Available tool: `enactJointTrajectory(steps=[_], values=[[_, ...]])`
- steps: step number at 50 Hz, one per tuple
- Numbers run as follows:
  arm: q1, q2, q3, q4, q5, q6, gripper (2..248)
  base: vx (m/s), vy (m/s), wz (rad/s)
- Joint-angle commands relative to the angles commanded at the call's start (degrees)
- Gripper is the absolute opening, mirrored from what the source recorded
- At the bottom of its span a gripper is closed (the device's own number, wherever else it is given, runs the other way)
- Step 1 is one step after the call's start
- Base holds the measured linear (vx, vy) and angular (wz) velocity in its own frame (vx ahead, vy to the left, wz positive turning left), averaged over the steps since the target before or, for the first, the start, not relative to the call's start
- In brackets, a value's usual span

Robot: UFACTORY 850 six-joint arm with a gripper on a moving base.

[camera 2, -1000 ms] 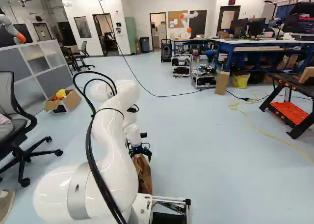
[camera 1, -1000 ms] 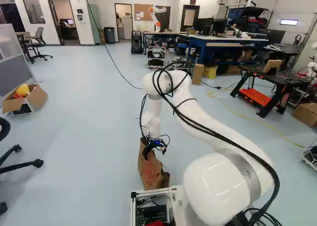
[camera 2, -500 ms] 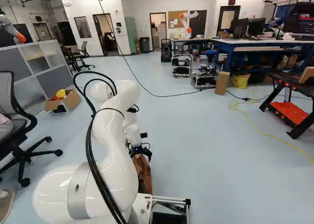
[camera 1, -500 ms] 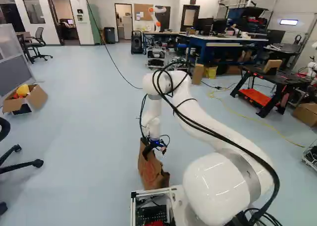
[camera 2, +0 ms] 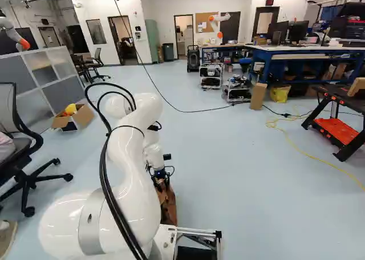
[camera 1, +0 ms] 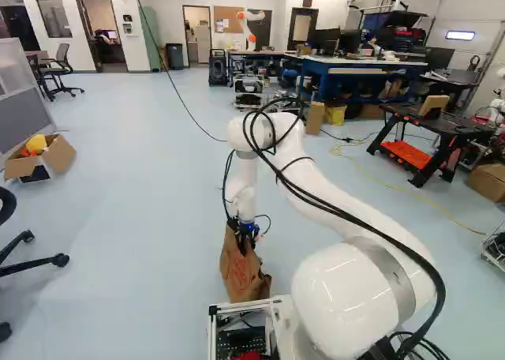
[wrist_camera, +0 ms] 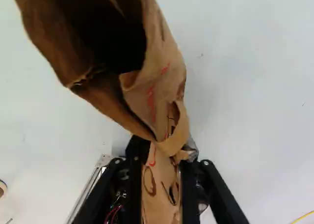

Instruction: Pick up the grocery bag from the ground

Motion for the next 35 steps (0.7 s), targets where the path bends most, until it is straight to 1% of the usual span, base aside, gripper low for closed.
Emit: enactJointTrajectory(steps=[4,5,10,11,35], values=[[0.0,0.0,0.0,0.0,0.0,0.0,80,0.0,0.0,0.0],[0.0,0.0,0.0,0.0,0.0,0.0,43,0.0,0.0,0.0],[0.0,0.0,0.0,0.0,0.0,0.0,43,0.0,0.0,0.0],[0.0,0.0,0.0,0.0,0.0,0.0,22,0.0,0.0,0.0],[0.0,0.0,0.0,0.0,0.0,0.0,22,0.0,0.0,0.0]])
